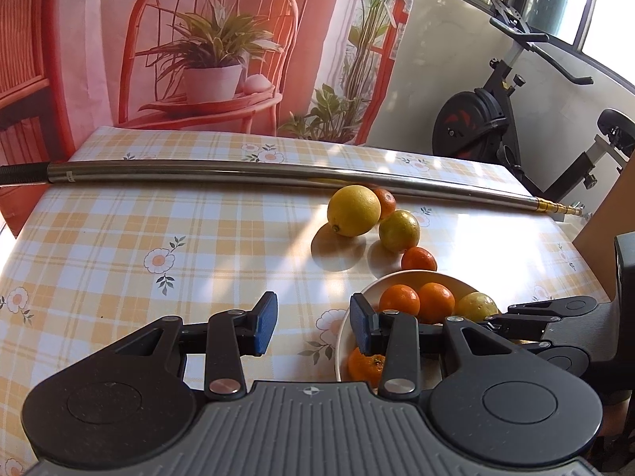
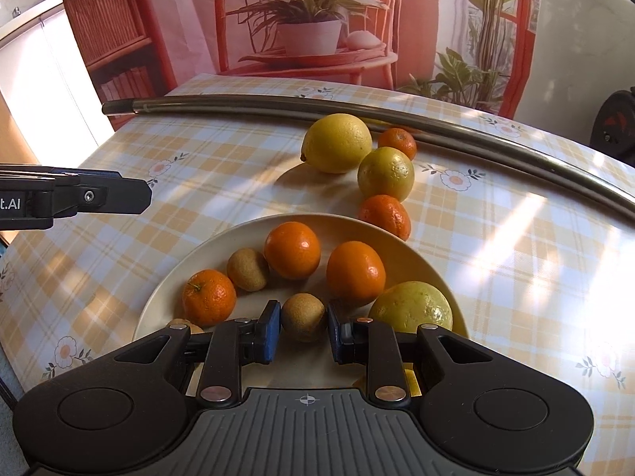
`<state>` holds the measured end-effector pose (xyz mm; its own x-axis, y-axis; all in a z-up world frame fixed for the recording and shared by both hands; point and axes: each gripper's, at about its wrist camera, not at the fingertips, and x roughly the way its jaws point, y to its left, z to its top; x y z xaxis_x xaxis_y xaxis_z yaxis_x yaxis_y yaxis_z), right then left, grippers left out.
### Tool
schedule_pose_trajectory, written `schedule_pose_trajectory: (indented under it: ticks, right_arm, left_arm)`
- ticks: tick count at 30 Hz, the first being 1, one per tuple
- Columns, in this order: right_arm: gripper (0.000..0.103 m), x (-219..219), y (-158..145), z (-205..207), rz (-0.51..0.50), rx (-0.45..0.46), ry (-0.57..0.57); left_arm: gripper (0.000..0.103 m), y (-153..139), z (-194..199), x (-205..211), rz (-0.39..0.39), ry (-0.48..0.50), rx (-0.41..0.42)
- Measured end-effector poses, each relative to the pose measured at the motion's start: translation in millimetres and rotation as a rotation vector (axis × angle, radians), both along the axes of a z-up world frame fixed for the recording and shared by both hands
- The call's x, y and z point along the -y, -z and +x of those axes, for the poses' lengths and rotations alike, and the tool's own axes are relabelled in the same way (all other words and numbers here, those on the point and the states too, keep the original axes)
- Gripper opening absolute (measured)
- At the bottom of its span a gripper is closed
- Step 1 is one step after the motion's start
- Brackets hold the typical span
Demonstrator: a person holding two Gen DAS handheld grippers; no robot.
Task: Organize fruits
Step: 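Open the right tool and lift it away from the plate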
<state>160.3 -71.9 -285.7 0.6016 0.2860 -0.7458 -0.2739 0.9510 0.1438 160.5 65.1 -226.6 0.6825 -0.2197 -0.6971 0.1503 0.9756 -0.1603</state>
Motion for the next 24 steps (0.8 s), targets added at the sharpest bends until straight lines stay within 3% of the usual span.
schedule_pose_trajectory:
  ticks: [5,11,14,24]
  right_arm:
    - [0.022,6.9,4.3,3.5,0.02,0.005,0.017]
    - [0.022,-2.3,4.5,9.9,-0.027,0.015,-0.014]
    - [0.028,-2.2,1.8,6.9,-0.028,0.027,-0.02]
    - [0.028,31.8,-27.9,-5.4,0.093,0.101,0.046]
  left_arm:
    - [0.042,7.2,2.5,1.5,-0.011,0.003,-0.022]
    - [0.042,8.9,2.5,1.8,-0.011,0.01,-0.027]
    - [0.042,9.2,2.9,2.3,-0.01,0.01,-0.027]
    - [0.042,0.2,6.3,0.3,0.008,-0.001,-0.003]
